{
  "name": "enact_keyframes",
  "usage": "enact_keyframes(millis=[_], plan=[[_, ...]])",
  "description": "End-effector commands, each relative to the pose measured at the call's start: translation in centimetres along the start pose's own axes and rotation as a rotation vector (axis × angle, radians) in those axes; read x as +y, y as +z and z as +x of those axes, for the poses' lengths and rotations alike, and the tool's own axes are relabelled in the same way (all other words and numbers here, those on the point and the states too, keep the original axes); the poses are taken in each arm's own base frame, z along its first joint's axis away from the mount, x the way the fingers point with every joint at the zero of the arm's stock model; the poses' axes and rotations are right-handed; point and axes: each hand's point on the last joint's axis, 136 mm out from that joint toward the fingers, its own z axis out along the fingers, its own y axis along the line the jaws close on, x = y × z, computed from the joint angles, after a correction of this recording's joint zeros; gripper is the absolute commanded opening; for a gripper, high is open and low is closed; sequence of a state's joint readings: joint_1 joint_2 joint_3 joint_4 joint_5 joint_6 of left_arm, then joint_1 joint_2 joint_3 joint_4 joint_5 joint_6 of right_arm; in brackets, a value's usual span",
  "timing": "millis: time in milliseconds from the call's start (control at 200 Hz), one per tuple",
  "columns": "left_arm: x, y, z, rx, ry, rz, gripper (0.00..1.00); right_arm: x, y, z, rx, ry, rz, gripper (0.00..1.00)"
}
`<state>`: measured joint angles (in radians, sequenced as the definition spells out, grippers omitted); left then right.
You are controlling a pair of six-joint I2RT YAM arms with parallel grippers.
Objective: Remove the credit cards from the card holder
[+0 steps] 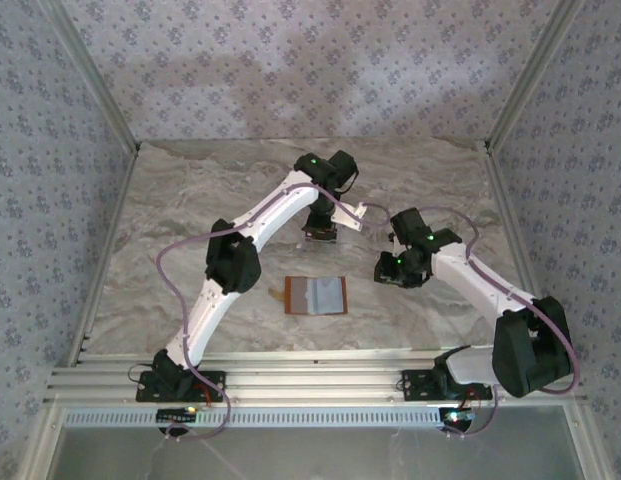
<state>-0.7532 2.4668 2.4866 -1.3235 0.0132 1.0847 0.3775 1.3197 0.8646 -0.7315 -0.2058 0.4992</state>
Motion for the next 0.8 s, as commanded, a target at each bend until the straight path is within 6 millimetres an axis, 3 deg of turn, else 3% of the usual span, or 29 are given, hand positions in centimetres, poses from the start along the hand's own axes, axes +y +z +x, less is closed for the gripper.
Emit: enact_keyframes(millis=[0,345,795], plan=[[0.4,-0.6,-0.9,-0.029,0.022,-0.017,0.0,-0.4,-0.2,0.8,0.02,-0.006,0.001,0.29],[0.4,-3.2,-2.2,-0.06,0.032,-0.054,0.0,-0.4,-0.3,0.8,0.019,-0.006,-0.002,0.29],[0.2,-2.2,-2.4,-0.151,-0.089,0.023,0.0,-0.5,-0.1,0.8,0.022,-0.004,-0.003,0.28]])
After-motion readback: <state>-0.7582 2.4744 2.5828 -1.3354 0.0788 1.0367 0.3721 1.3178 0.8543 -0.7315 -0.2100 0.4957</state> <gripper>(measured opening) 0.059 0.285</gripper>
